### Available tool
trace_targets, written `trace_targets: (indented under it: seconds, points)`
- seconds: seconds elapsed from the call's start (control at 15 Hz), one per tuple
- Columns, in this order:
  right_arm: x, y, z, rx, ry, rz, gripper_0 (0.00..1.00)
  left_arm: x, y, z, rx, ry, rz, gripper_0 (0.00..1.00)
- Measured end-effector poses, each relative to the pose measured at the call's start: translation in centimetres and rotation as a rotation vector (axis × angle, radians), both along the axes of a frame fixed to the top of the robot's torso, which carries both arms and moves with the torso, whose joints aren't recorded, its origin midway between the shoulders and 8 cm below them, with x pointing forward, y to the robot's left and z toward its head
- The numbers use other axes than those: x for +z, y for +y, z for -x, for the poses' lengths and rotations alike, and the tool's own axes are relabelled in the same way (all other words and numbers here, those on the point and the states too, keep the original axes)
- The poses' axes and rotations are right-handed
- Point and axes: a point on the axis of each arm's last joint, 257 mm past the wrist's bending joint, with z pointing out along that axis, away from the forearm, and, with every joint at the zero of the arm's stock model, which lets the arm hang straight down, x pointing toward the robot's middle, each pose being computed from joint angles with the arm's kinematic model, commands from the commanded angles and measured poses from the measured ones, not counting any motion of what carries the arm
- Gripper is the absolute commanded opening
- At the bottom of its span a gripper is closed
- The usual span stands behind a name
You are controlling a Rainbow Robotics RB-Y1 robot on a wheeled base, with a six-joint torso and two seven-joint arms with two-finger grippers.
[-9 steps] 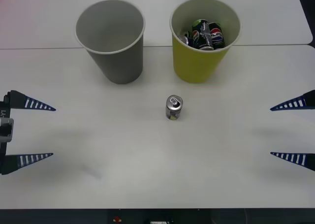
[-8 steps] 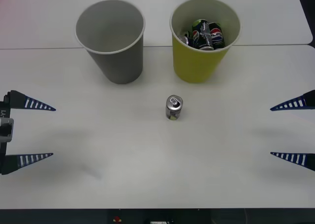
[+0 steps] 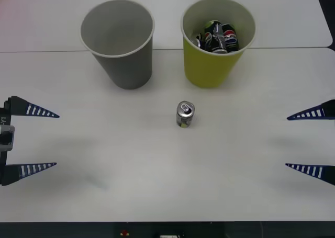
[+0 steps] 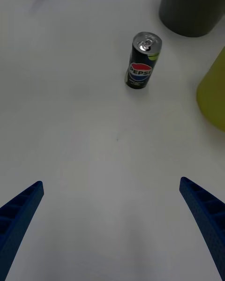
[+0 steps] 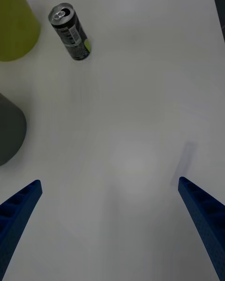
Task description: Put the can into the green bin and the plastic bottle into the gray bin
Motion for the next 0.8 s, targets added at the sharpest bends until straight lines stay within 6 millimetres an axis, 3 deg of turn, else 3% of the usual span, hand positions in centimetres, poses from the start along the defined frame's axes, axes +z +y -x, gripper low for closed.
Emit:
trace_targets:
  seconds: [0.2, 0.8]
  points:
    - [-0.5, 0.1, 0.0, -0.006, 0.013, -0.029, 1.00, 0.0, 0.0, 0.0, 0.000, 0.000, 0.000, 1.00]
    - [-3.1, 3.0, -1.5, -0.041, -0.088, -0.243, 1.00, 0.0, 0.0, 0.0, 0.000, 0.000, 0.000, 1.00]
